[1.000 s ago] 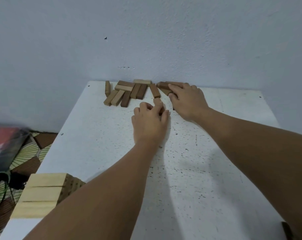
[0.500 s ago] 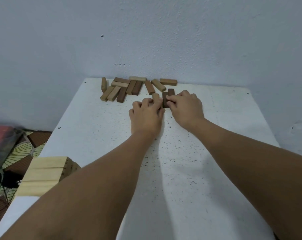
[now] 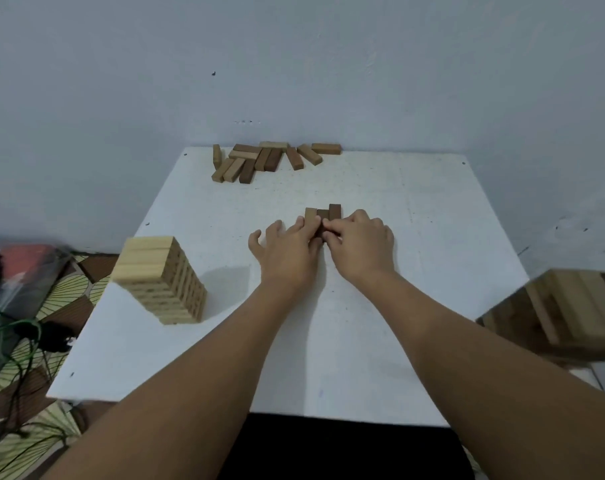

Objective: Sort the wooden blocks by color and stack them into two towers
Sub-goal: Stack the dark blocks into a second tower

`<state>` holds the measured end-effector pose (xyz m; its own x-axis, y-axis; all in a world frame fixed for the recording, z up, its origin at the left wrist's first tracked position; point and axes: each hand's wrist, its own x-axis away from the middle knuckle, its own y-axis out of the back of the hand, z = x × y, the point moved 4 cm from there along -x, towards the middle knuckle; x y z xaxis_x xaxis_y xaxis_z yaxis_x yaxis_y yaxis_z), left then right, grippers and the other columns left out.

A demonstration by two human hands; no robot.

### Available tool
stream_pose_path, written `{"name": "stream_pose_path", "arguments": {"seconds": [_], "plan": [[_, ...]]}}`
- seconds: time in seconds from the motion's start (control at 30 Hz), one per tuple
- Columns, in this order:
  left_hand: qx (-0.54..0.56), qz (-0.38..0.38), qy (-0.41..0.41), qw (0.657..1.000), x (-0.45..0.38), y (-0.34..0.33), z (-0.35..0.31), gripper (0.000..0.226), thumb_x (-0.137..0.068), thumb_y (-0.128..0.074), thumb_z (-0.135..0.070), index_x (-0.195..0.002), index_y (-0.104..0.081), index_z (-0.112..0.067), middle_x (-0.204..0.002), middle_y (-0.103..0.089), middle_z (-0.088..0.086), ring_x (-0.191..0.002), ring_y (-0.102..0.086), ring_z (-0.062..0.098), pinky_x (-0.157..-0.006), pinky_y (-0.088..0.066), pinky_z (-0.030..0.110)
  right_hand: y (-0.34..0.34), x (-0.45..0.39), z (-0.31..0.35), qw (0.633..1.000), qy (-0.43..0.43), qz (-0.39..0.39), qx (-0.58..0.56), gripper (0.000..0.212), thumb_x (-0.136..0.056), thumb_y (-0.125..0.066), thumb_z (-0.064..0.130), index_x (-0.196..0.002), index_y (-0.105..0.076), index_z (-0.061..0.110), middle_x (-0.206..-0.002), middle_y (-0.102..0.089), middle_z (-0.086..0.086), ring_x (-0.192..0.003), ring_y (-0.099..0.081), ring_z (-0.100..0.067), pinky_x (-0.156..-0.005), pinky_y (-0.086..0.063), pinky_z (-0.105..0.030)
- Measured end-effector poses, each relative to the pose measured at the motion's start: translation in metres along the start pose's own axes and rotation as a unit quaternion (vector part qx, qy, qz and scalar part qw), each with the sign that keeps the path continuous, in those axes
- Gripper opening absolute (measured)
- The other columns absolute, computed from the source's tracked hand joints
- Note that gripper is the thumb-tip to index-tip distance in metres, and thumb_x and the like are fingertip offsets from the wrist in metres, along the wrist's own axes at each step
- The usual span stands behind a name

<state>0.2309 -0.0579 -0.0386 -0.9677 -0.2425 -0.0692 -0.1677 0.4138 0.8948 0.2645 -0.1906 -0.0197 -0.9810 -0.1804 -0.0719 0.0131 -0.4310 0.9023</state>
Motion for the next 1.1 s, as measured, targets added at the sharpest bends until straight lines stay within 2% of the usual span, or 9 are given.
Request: {"name": "stream_pose_path", "arguments": {"seconds": [0.17, 0.33, 0.43, 0.53, 0.6, 0.7, 0.83, 1.0, 1.1], "plan": [[0.011, 0.028, 0.003, 1.0, 0.058, 0.019, 0.004, 0.034, -0.108, -0.042, -0.049, -0.14, -0.055, -0.054, -0.128, -0.063, -0.022, -0.148, -0.029, 0.021, -0.114, 0.005, 0.045, 0.001, 0.058, -0.007, 0.999, 0.018, 0.016, -0.024, 0.03, -0.103, -0.052, 0.049, -0.129, -0.066, 0.046, -0.122, -0.056, 0.005, -0.118, -0.049, -0.026, -0.116, -0.028, -0.05], [0.017, 0.006, -0.028, 0.999, 0.121, 0.027, 0.014, 0.034, -0.104, -0.049, -0.056, -0.136, -0.058, -0.053, -0.116, -0.068, -0.025, -0.143, -0.034, 0.017, -0.115, -0.001, 0.043, 0.006, 0.118, -0.013, 0.997, 0.055, 0.016, -0.05, 0.03, -0.099, -0.058, 0.053, -0.127, -0.068, 0.045, -0.109, -0.052, 0.01, -0.113, -0.05, -0.022, -0.116, -0.028, -0.05], [0.016, 0.001, -0.052, 0.999, 0.145, 0.024, 0.019, 0.035, -0.104, -0.049, -0.056, -0.138, -0.056, -0.054, -0.127, -0.064, -0.028, -0.141, -0.035, 0.015, -0.112, -0.004, 0.04, 0.009, 0.14, -0.015, 0.995, 0.078, 0.015, -0.056, 0.031, -0.098, -0.06, 0.053, -0.126, -0.069, 0.044, -0.105, -0.048, 0.012, -0.109, -0.05, -0.02, -0.114, -0.029, -0.044], [0.042, 0.013, -0.068, 0.997, 0.155, 0.02, 0.021, 0.041, -0.105, -0.05, -0.052, -0.146, -0.051, -0.05, -0.152, -0.052, -0.019, -0.147, -0.03, 0.018, -0.115, -0.009, 0.037, 0.012, 0.148, -0.018, 0.991, 0.094, 0.019, -0.093, 0.03, -0.097, -0.062, 0.051, -0.125, -0.07, 0.043, -0.105, -0.052, 0.01, -0.106, -0.052, -0.018, -0.105, -0.036, -0.037], [0.058, 0.012, -0.072, 0.996, 0.157, 0.019, 0.022, 0.045, -0.104, -0.052, -0.051, -0.149, -0.049, -0.047, -0.158, -0.048, -0.015, -0.149, -0.028, 0.021, -0.118, -0.014, 0.038, 0.013, 0.15, -0.022, 0.984, 0.082, 0.018, -0.157, 0.028, -0.098, -0.062, 0.048, -0.124, -0.07, 0.043, -0.104, -0.057, 0.01, -0.105, -0.055, -0.015, -0.102, -0.042, -0.037], [0.047, 0.003, -0.071, 0.996, 0.16, 0.018, 0.02, 0.054, -0.101, -0.053, -0.057, -0.152, -0.045, -0.045, -0.16, -0.044, -0.013, -0.15, -0.026, 0.021, -0.121, -0.015, 0.04, 0.013, 0.154, -0.028, 0.97, 0.066, -0.008, -0.235, 0.031, -0.099, -0.065, 0.036, -0.129, -0.068, 0.034, -0.103, -0.066, 0.013, -0.103, -0.059, -0.01, -0.102, -0.046, -0.042], [0.033, 0.008, -0.075, 0.997, 0.162, 0.017, 0.02, 0.072, -0.095, -0.05, -0.071, -0.159, -0.033, -0.043, -0.161, -0.04, -0.017, -0.151, -0.021, 0.018, -0.124, -0.014, 0.04, 0.013, 0.156, -0.033, 0.961, 0.036, -0.007, -0.276, 0.035, -0.101, -0.061, 0.03, -0.136, -0.064, 0.032, -0.103, -0.07, 0.019, -0.108, -0.061, -0.005, -0.104, -0.048, -0.037], [0.059, 0.003, -0.051, 0.997, 0.161, 0.019, 0.019, 0.078, -0.087, -0.054, -0.079, -0.154, -0.04, -0.042, -0.151, -0.049, -0.021, -0.149, -0.024, 0.013, -0.123, -0.02, 0.039, 0.012, 0.157, -0.036, 0.956, 0.016, -0.002, -0.294, 0.038, -0.101, -0.059, 0.028, -0.139, -0.061, 0.034, -0.099, -0.072, 0.021, -0.111, -0.06, -0.007, -0.104, -0.048, -0.037], [0.093, -0.001, -0.024, 0.995, 0.162, 0.021, 0.019, 0.084, -0.083, -0.058, -0.081, -0.154, -0.039, -0.04, -0.148, -0.05, -0.016, -0.147, -0.025, 0.012, -0.123, -0.023, 0.04, 0.01, 0.158, -0.037, 0.949, 0.014, 0.018, -0.315, 0.046, -0.103, -0.053, 0.026, -0.149, -0.052, 0.036, -0.093, -0.075, 0.023, -0.106, -0.062, -0.007, -0.097, -0.048, -0.023]]}}
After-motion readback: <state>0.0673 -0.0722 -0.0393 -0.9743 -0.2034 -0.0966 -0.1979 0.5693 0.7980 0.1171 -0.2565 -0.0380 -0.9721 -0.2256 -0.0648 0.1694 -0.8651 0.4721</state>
